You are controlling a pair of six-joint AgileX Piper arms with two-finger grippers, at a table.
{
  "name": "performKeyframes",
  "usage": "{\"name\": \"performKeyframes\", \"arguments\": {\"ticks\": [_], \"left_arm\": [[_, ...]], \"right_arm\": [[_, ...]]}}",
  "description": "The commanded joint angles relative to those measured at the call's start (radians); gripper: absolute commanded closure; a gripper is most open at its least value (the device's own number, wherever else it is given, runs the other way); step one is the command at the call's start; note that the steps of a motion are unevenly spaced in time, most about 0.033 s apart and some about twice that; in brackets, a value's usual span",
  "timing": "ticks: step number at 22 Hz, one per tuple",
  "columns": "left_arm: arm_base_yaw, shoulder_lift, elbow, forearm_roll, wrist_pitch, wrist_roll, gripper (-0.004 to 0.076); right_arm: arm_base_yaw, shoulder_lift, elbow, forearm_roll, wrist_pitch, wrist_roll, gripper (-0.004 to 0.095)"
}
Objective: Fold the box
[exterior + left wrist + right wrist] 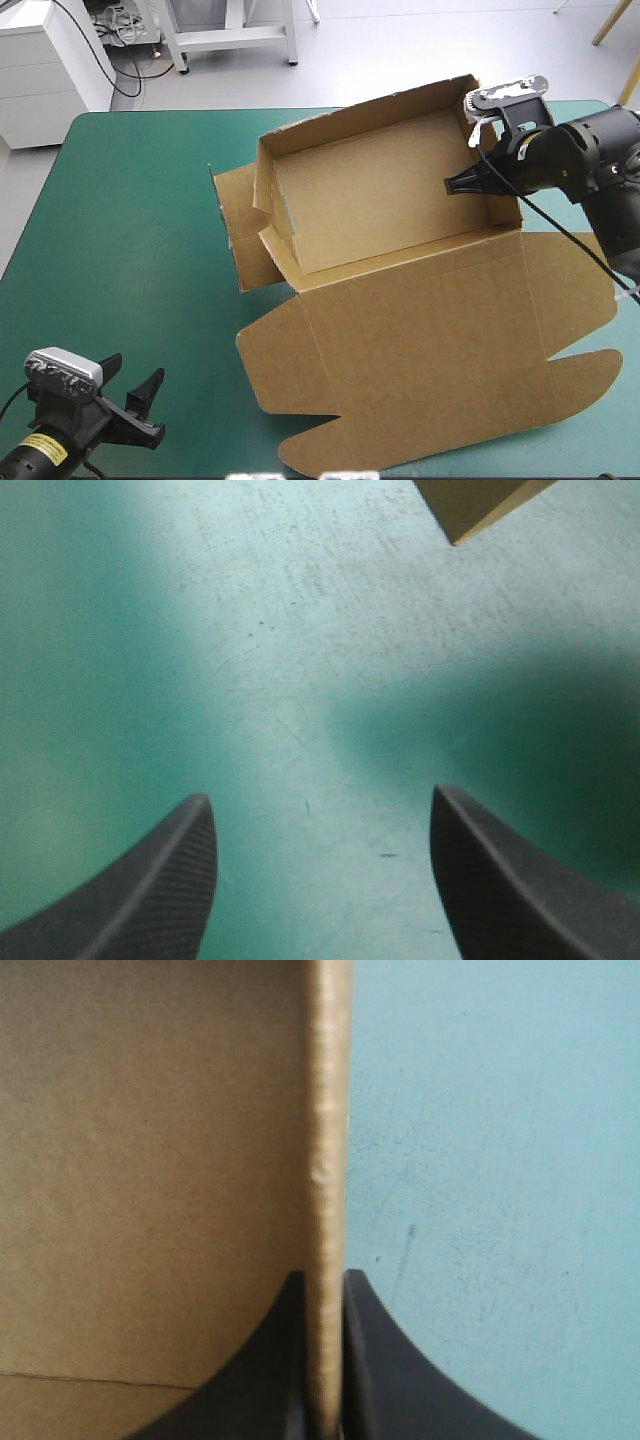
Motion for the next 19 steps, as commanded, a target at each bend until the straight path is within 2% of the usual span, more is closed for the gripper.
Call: {"name": "performKeyframes", "arguments": {"ticks": [1,3,6,9,13,19], "left_arm": [[0.001,0.013,-0.022,-0.028,-0.119,-0.012,0.0269],[0.001,0.019,-0.022,0.001,-0.165,-0.036,0.0268],[0.001,0.118,-0.044,0.165,-0.189,-0.249,0.0268],[0.001,0.254,-0.106,0.210,-0.189,-0.281,0.0268],[0.001,0.544,-0.264,0.258,-0.173,-0.365,0.0268],[0.050,0.826,-0.408,0.231,-0.172,-0.371,0.0268]], "right_arm": [[-0.001,-0.039,-0.026,0.000,-0.055,0.008,0.0929],[-0.001,-0.039,-0.026,0.000,-0.055,0.008,0.0930],[-0.001,-0.039,-0.026,0.000,-0.055,0.002,0.0929],[-0.001,-0.039,-0.026,0.000,-0.055,-0.019,0.0930],[-0.001,-0.039,-0.026,0.000,-0.055,-0.031,0.0930],[-0.001,-0.039,-0.026,0.000,-0.055,-0.031,0.0930]]}}
